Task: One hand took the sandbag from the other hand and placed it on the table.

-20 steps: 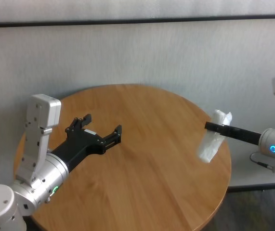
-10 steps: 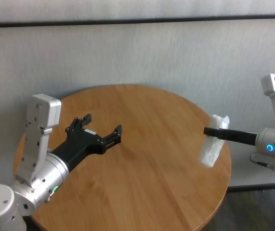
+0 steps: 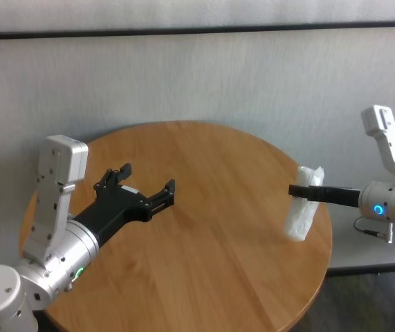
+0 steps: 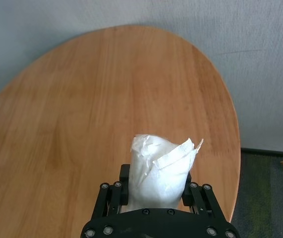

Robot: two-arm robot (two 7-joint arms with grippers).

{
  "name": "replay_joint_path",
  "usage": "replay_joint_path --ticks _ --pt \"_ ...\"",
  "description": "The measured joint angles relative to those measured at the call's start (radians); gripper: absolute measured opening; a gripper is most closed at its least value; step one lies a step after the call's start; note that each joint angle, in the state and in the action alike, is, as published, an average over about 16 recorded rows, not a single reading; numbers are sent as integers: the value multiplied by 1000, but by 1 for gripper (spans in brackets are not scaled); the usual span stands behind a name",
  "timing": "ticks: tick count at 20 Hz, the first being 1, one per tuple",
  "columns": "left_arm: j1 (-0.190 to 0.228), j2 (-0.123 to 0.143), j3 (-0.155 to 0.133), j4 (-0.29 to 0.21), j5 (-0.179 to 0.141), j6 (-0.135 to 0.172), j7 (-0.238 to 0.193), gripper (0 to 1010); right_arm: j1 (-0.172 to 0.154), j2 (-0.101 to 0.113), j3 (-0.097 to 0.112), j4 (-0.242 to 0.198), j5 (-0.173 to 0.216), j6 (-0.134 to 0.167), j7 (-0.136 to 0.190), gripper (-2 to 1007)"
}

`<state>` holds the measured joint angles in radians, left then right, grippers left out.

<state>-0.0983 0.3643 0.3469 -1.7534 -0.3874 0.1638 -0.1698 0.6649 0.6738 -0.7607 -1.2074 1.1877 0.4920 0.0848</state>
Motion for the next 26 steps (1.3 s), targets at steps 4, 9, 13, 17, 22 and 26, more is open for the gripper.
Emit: replay_joint_path --ticks 4,9,13,17,22,26 --pt "0 0 0 0 0 0 0 1000 8 -7 -6 10 -12 5 2 568" --pt "0 0 0 0 0 0 0 1000 9 -9 -8 12 -15 5 2 584" --pt "0 0 0 0 0 0 0 1000 7 -8 -6 10 -11 3 3 632" --pt "0 0 0 0 0 0 0 1000 5 -6 -4 7 -8 1 3 715" --pt "0 0 0 0 0 0 0 1000 3 -5 -2 5 -6 -1 3 846" --pt "0 0 0 0 0 0 0 1000 2 -5 -1 4 -5 -2 3 930"
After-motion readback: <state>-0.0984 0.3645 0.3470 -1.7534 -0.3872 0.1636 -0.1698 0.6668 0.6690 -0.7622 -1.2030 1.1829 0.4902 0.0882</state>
